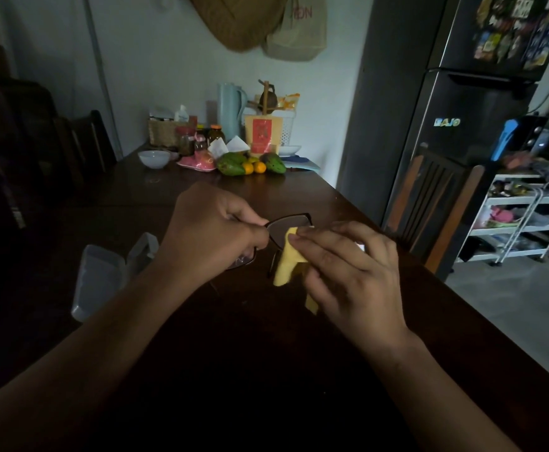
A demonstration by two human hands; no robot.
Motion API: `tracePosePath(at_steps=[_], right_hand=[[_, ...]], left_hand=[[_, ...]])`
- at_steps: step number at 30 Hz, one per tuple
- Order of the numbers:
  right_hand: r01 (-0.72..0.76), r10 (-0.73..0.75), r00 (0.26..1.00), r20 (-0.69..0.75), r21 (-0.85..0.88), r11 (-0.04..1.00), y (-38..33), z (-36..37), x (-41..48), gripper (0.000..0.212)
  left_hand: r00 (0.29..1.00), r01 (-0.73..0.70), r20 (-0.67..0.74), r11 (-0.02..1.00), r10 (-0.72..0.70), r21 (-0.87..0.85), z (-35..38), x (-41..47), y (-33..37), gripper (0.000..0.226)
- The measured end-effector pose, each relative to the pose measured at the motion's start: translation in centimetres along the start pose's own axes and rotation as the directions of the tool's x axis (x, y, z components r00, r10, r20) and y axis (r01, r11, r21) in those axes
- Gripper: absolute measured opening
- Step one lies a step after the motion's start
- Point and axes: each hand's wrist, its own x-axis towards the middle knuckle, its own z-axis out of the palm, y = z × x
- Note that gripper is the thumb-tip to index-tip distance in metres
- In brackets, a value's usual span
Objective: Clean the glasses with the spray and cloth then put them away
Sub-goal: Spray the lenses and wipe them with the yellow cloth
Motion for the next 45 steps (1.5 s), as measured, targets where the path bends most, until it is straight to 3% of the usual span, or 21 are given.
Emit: tracePosePath(at_steps=[14, 23, 35, 45], right_hand=[[0.067, -0.067, 0.998, 0.01, 0.023, 0.998, -0.2, -0.2, 0.3, 0.032], [0.055, -0.053, 0.998, -0.041, 0.033, 0.998, -0.2, -0.5, 0.4, 0.029], [-0.016, 0.016, 0.994, -0.109, 0.001, 1.0, 0.2, -1.4, 0.4, 0.022], [-0.166, 0.155, 0.978, -0.141, -0.07, 0.984, 0.5, -0.8, 0.4, 0.036]], left_hand=[[1.0, -0.012, -0.014, 0.999, 0.011, -0.04, 0.3, 0.0, -0.2, 0.013], [0.997, -0.064, -0.051, 0.998, 0.065, 0.024, 0.3, 0.0, 0.0, 0.012], [0.991, -0.116, -0.061, 0.992, 0.12, 0.053, 0.1, -0.6, 1.2, 0.014], [0.99, -0.132, -0.05, 0.989, 0.135, 0.068, 0.5, -1.1, 1.9, 0.011]])
